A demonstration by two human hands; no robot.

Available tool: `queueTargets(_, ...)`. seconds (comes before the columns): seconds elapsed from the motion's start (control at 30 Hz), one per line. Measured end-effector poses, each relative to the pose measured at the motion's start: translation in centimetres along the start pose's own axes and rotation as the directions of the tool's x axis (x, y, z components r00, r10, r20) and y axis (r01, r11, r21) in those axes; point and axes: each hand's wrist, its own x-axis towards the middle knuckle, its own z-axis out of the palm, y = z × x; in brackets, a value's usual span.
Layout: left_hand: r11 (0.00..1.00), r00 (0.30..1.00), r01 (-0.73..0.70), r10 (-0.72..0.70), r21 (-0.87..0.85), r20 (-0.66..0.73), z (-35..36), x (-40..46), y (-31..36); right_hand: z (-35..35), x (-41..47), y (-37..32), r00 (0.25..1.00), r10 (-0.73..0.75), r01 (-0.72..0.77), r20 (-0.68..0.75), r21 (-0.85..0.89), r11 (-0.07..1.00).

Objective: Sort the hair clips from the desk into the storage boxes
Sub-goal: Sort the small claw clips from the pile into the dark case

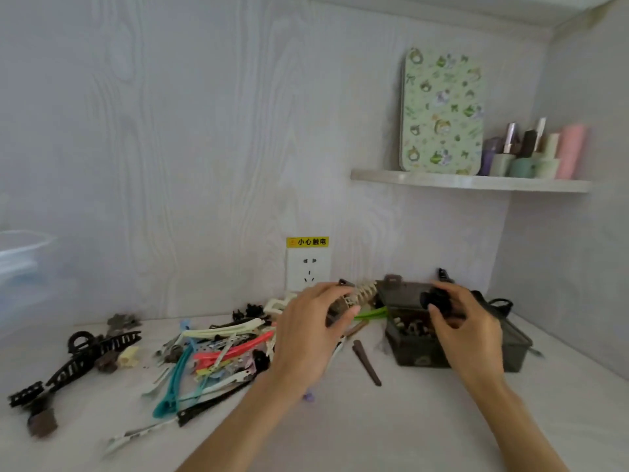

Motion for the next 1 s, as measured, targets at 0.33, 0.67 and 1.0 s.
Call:
queueTargets(0.33,0.995,0.991,-0.015,0.028,-0.098,0.134,8.5,1.2,3.6,0.4,-0.5,1.2,0.991,0.026,-0.017,0.128,-0.068,0.998)
queueTargets(0.67,0.983,0.993,0.085,-0.098,0.166,0.07,-0.2,-0.1,-3.4,1.1,-1.1,-0.5,0.998,-0.011,0.016,0.06,-0.071,0.997)
queueTargets(1.0,0.825,0.849,0.416,-0.503,0.382,0.162,-7.8,-1.5,-13.0,13.5,-1.2,-11.4,0.703,-0.384,0.424,0.599,0.081,0.902)
